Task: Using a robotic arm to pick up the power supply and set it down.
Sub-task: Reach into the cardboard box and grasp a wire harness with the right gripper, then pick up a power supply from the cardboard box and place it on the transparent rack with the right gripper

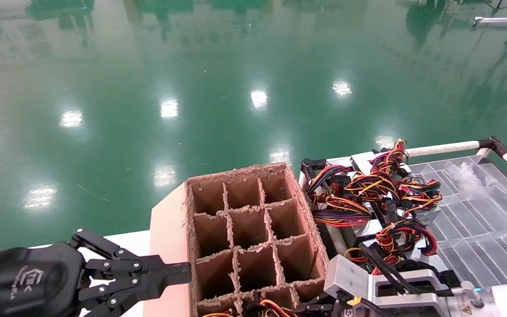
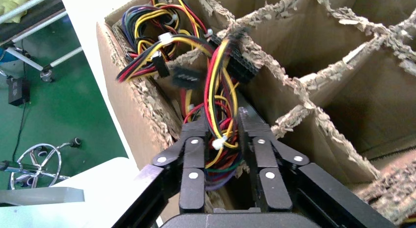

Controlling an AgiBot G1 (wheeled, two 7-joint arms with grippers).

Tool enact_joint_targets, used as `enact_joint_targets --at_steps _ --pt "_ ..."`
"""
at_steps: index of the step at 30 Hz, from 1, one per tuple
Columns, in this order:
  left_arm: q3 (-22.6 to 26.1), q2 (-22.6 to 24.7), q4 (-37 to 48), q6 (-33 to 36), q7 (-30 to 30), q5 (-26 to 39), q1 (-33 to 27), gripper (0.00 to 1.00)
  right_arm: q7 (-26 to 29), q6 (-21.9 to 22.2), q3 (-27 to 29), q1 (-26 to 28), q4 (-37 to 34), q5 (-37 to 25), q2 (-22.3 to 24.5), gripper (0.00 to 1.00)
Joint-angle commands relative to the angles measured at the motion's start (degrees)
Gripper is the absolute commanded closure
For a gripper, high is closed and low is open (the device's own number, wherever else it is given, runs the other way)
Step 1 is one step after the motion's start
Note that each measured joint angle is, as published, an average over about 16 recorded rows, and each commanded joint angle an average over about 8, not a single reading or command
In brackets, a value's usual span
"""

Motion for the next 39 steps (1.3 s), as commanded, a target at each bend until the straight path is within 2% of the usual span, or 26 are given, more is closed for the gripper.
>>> enact_joint_targets --at_steps 1,2,8,9,10,18,30,39 --pt "0.00 0.00 0.00 0.00 0.00 0.00 0.00 0.97 0.43 -0.11 -0.16 0.36 0.01 -0.23 -0.29 1.00" --pt "0.00 0.00 0.00 0.00 0.00 0.00 0.00 0.87 0.48 -0.24 -0.26 0.51 0.01 -0.32 -0.44 1.00" --pt "0.01 0.00 0.00 0.00 0.00 -0.01 0.00 0.12 1.04 -1.62 -0.82 1.47 -0.05 -0.41 -1.04 1.00" --pt "0.01 0.00 0.00 0.00 0.01 -0.01 0.00 0.02 1.20 -1.88 -0.87 1.62 -0.06 -0.31 -1.09 1.00" --pt "0.01 0.00 0.00 0.00 0.01 -0.01 0.00 0.00 1.37 -2.14 -0.92 1.77 -0.07 -0.21 -1.11 1.00" --pt "0.02 -0.01 0.00 -0.01 0.01 -0.01 -0.01 0.00 2.15 -2.98 0.03 2.94 -0.27 2.28 -1.25 1.00" --pt "0.03 -0.01 0.00 -0.01 0.02 -0.02 -0.01 0.00 2.58 -3.65 4.57 4.90 -1.27 11.79 -0.93 1.00" --pt "0.04 -0.02 0.00 -0.02 0.02 -0.03 -0.01 0.00 1.60 -4.12 9.96 9.73 -3.46 18.51 1.51 1.00"
